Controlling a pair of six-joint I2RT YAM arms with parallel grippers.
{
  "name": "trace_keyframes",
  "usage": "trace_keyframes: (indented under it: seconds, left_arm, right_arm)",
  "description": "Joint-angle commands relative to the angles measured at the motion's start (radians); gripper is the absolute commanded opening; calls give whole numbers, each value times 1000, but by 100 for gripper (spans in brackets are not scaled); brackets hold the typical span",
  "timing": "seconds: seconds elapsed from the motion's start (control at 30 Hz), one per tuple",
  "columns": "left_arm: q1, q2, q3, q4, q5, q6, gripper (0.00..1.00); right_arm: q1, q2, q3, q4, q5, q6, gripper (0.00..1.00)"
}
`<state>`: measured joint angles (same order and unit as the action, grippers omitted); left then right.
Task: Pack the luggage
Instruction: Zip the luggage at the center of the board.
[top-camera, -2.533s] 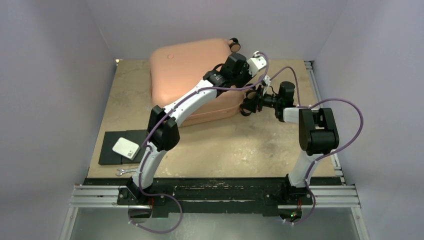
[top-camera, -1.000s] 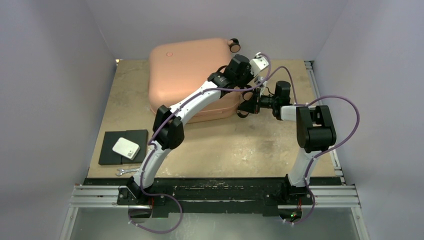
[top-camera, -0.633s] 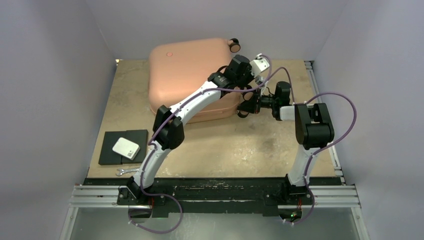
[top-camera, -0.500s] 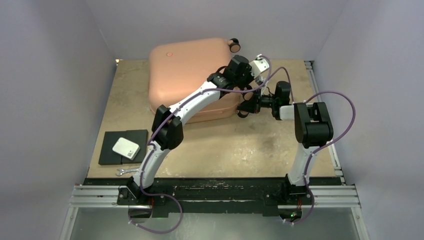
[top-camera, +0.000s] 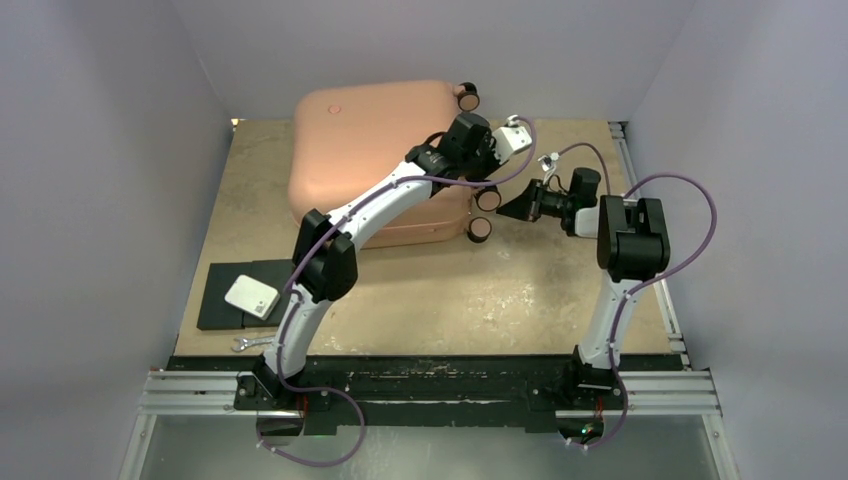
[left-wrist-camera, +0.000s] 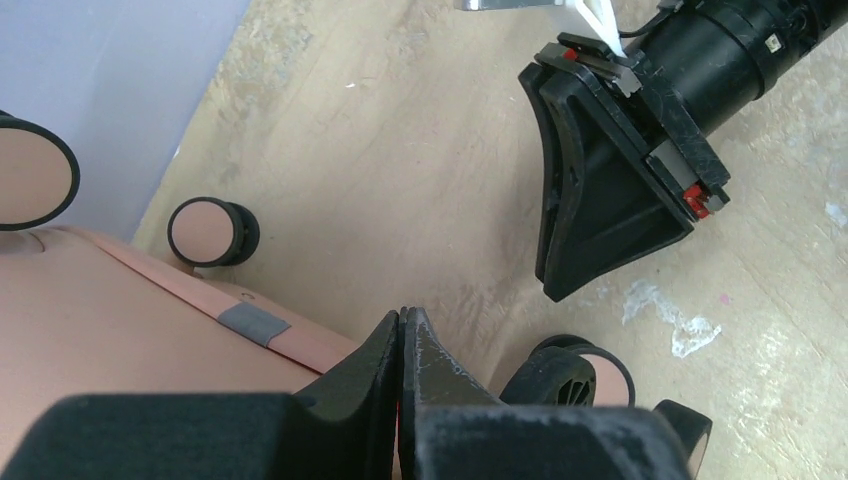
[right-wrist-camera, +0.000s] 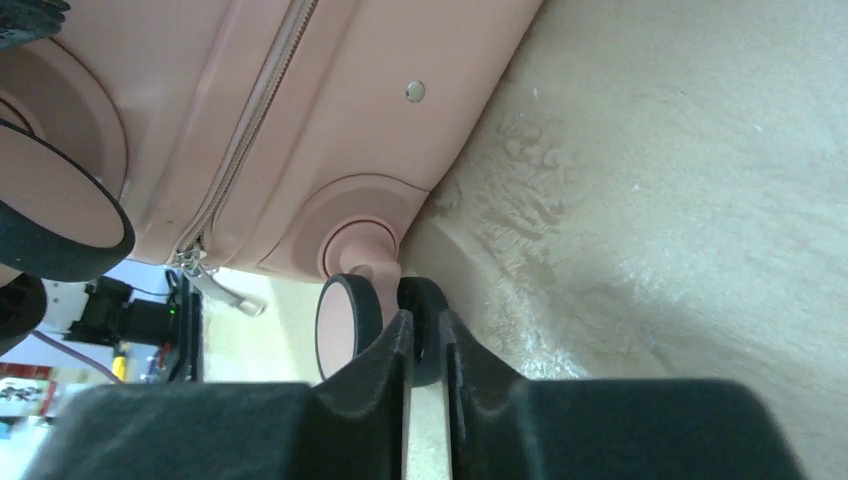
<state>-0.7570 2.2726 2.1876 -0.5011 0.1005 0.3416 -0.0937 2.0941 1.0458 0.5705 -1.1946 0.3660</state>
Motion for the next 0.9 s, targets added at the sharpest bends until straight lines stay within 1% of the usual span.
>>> trace_keyframes:
  seconds: [0.0, 0.03, 0.07, 0.13, 0.2, 0.23, 0.3, 0.37, 0.4, 0.43, 0.47, 0.5, 0.53, 0.57, 0.63, 0.67, 0.87]
  left_arm:
    - [7, 99, -97, -433, 31, -19, 0]
    - [7, 99, -91, -436, 36, -19, 0]
    - [8, 99, -83, -441, 40, -19, 0]
    - [8, 98, -70, -451, 48, -19, 0]
    - [9, 96, -63, -448, 51, -22, 0]
    - [10, 96, -59, -446, 52, -26, 0]
    - [11, 101, -48, -444, 56, -34, 0]
    - [13, 108, -32, -448, 63, -42, 0]
    - [14, 113, -23, -450, 66, -44, 0]
    - [14, 117, -9, -452, 69, -47, 0]
    - [16, 121, 1, -454, 71, -50, 0]
    - [16, 124, 10, -457, 73, -51, 0]
    - [17, 127, 20, -458, 77, -56, 0]
    - [18, 130, 29, -460, 79, -58, 0]
    - [20, 134, 42, -462, 85, -62, 0]
    - [19, 134, 44, -464, 85, -62, 0]
    - [21, 134, 45, -455, 66, -89, 0]
  right_arm:
    - [29, -42, -25, 82, -17, 31, 32]
    - [35, -67, -36, 65, -16, -24, 42]
    - [41, -94, -48, 54, -23, -94, 46]
    - [51, -140, -74, 49, -65, -164, 50]
    - [57, -173, -109, 89, -101, -173, 53]
    - [60, -186, -126, 124, -114, -164, 54]
    - [65, -204, -171, 261, -135, -106, 54]
    - [70, -205, -232, 481, -152, 16, 56]
    - [73, -200, -267, 638, -157, 115, 57]
    - [75, -185, -306, 838, -153, 231, 59]
    - [79, -155, -341, 1073, -153, 386, 62]
    - [80, -110, -367, 1358, -155, 554, 65]
    - [80, -66, -371, 1474, -161, 650, 71]
    - [84, -41, -355, 1488, -149, 693, 72]
    - [86, -21, -358, 1488, -149, 660, 72]
    - [110, -19, -364, 1488, -137, 640, 72]
    - [128, -35, -330, 1487, -92, 660, 71]
